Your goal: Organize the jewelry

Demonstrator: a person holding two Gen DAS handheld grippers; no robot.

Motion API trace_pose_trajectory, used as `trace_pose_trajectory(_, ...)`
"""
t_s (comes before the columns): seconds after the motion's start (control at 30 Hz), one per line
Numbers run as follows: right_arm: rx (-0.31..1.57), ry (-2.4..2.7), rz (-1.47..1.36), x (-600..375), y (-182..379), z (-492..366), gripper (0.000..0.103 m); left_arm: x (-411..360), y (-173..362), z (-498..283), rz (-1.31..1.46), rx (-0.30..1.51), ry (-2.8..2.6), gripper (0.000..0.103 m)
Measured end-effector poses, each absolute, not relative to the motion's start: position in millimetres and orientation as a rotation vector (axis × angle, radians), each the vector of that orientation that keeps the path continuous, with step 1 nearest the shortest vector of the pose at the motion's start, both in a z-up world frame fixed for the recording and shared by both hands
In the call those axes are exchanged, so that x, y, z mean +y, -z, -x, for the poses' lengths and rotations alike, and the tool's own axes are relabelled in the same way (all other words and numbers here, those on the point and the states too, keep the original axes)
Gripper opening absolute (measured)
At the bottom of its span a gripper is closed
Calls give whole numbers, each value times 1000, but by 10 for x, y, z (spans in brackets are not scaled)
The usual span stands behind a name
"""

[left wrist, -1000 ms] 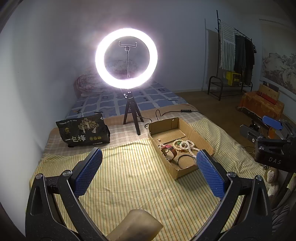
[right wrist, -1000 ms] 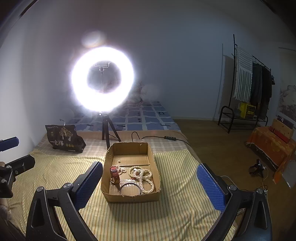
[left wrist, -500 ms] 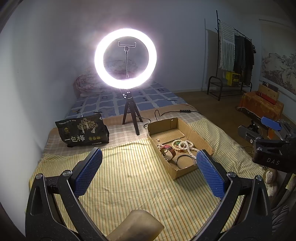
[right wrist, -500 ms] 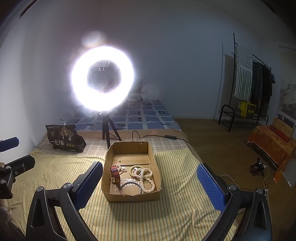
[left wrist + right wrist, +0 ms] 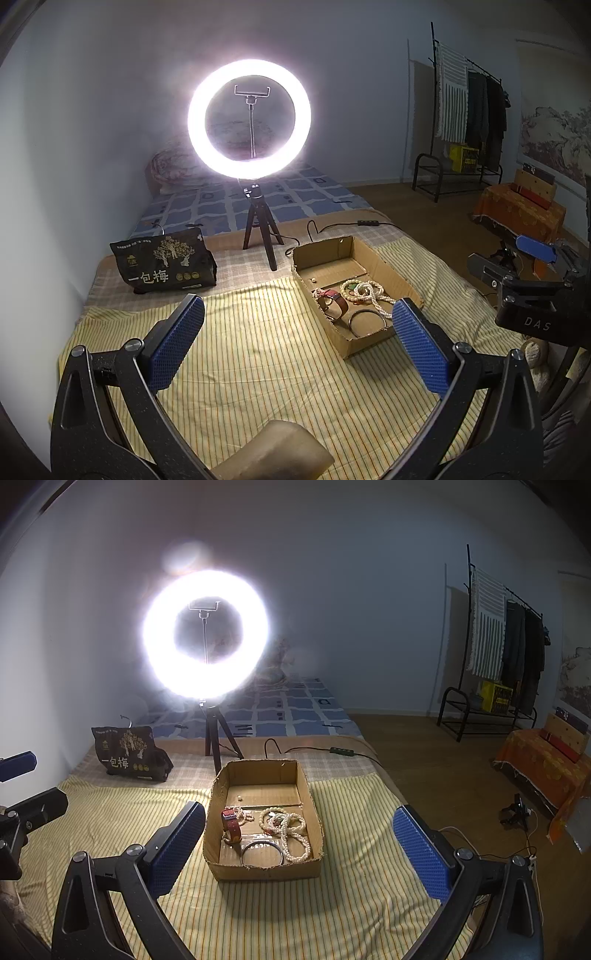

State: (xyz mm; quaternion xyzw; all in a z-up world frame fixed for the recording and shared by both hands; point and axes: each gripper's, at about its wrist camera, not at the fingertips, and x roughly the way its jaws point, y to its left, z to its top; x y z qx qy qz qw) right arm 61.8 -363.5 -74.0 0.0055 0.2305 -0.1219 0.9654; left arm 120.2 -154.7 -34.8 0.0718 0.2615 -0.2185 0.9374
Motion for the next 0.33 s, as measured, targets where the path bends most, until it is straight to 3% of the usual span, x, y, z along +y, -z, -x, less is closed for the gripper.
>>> trace_pose_trajectory(0.33, 476, 246, -10, -3619, 765, -623, 103, -1531, 331, -1202, -150, 491, 424, 103)
